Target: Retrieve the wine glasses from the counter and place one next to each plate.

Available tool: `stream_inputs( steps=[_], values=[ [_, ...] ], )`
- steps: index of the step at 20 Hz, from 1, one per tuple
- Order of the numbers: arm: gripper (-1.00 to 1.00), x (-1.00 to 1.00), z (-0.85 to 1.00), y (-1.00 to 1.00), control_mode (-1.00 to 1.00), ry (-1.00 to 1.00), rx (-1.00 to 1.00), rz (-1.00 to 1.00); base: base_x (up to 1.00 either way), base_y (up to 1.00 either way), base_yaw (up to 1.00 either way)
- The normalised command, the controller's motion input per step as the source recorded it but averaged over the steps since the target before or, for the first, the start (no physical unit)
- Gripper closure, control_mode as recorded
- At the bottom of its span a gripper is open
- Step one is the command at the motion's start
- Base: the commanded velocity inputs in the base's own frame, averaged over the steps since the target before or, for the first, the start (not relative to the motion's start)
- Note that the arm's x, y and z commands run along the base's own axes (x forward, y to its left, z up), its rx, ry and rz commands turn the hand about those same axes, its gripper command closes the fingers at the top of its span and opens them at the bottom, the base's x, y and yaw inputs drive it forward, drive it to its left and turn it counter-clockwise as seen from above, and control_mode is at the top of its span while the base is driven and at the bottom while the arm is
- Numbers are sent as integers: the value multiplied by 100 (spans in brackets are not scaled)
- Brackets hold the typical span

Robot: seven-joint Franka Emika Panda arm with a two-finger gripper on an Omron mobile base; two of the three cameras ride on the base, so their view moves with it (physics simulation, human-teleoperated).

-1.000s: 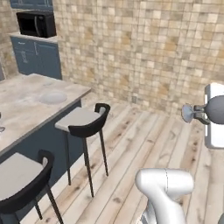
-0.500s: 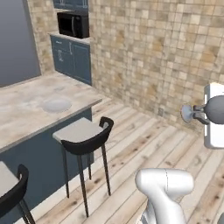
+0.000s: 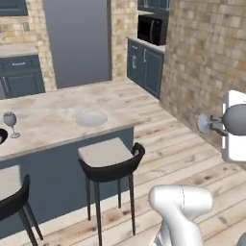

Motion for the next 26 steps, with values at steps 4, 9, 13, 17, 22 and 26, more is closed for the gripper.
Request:
stream_inputs(
  steps=[4, 9, 13, 17, 22, 26],
  values=[
    [100, 0, 0, 0, 100, 0, 0, 0, 44, -49, 69],
    [100, 0, 0, 0, 100, 0, 0, 0, 29, -66, 58],
    [100, 0, 0, 0, 100, 0, 0, 0, 83, -57, 18],
    [100, 0, 0, 0, 100, 0, 0, 0, 100, -7, 1],
    [100, 0, 0, 0, 100, 0, 0, 0, 100, -3, 2],
    [100, 0, 0, 0, 100, 0, 0, 0, 95, -17, 14]
  ],
)
